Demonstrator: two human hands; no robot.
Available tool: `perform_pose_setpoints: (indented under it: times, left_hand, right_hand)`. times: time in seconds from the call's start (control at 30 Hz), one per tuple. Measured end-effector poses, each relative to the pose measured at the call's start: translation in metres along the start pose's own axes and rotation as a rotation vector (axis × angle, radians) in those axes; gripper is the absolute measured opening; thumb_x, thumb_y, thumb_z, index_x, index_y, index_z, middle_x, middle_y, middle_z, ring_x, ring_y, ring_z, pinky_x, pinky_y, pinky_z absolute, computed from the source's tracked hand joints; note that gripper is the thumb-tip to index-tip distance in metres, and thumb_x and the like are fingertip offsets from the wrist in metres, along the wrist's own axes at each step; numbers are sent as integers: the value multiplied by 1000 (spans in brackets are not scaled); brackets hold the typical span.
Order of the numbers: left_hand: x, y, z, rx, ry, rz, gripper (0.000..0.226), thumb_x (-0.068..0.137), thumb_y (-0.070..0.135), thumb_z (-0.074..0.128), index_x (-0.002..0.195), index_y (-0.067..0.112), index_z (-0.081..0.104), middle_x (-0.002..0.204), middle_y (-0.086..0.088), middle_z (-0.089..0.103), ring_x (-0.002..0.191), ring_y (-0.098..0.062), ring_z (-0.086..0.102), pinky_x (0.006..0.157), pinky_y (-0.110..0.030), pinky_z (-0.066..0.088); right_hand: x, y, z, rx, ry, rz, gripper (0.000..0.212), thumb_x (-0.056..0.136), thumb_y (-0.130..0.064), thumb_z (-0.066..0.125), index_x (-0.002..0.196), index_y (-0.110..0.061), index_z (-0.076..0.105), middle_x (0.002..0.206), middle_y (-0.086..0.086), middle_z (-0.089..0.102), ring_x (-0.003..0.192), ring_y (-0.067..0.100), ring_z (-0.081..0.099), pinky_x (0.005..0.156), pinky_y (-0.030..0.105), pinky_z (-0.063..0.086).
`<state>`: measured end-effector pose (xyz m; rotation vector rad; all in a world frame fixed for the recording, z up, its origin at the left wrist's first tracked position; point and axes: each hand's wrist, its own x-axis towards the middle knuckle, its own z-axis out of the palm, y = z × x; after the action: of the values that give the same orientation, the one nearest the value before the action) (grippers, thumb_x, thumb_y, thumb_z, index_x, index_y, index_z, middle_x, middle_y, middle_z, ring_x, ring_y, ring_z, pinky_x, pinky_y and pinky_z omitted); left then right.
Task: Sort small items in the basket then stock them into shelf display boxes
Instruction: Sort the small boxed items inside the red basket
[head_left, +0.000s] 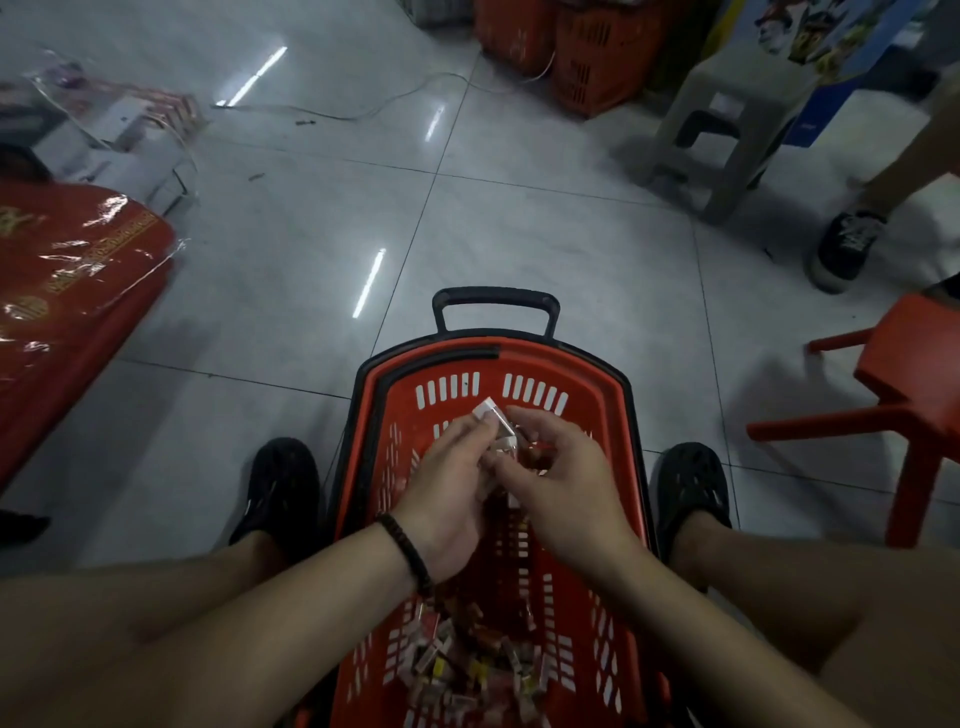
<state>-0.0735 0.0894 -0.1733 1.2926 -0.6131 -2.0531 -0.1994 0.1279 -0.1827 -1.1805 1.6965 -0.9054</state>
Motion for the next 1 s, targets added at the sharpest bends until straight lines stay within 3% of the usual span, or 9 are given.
perform_pose_setpoints:
  times: [0.07,0.13,0.27,0.4,0.5,0.7,0.77,0.87,1.0]
  left_hand:
    - [4,1,0,-39,58,-17,28,109,27,52,123,13,71,115,-11,77,98,-19,76,87,-35,59]
    - [7,3,1,-78,108,-22,27,109,27,53,124,14,70,116,-14,76,100,-25,74,95,-42,60]
    - [8,8,4,-121,153,-27,28,110,31,50,124,18,70,119,-15,75,112,-32,73,103,-52,57]
    - [12,12,3,-149,160,-26,32,111,32,47,123,9,67,123,-20,72,113,-33,72,100,-48,58]
    - [18,20,-5,-115,140,24,29,111,30,45,124,9,60,122,-25,71,107,-35,75,93,-48,61]
    - [16,18,-21,399,99,142,19,104,29,51,104,12,60,101,-23,70,85,-30,66,64,-40,53]
    - [13,19,-23,412,52,135,15,105,25,52,106,13,60,98,-20,71,80,-28,65,56,-35,49]
    - [9,21,-27,287,-51,78,20,106,18,46,120,10,58,96,-18,72,74,-24,64,58,-33,49]
    - [4,20,-28,247,-146,51,28,108,34,50,124,11,57,99,-12,71,77,-19,62,63,-31,51]
  right_hand:
    - [-1,0,4,-60,67,3,41,95,-38,76,132,-43,60,129,-22,55,116,-3,59,89,18,57]
    - [-4,-1,9,-38,110,-6,33,95,-37,77,124,-41,61,124,-21,53,107,-3,60,78,12,57]
    - [-10,-2,26,108,167,-24,24,99,-27,72,116,-39,62,118,-14,62,103,-6,61,79,12,56]
    - [-8,-1,29,169,217,-64,23,98,-22,75,111,-37,66,110,-12,69,102,5,68,84,27,61]
    - [-1,-8,17,344,178,-47,18,99,-18,74,115,-25,70,107,-3,74,98,14,73,84,35,64]
    - [10,-12,3,554,4,74,20,104,-22,66,117,-13,77,110,12,79,102,38,76,92,59,63]
    - [12,-13,-1,559,-43,94,21,104,-22,65,117,-11,77,108,18,78,95,39,75,87,53,64]
    - [12,-12,-4,525,-75,104,21,102,-22,68,115,-8,75,102,20,76,82,38,71,78,47,62]
    - [12,-14,-7,449,-74,97,18,98,-21,73,110,-7,76,100,14,78,92,41,75,80,45,65]
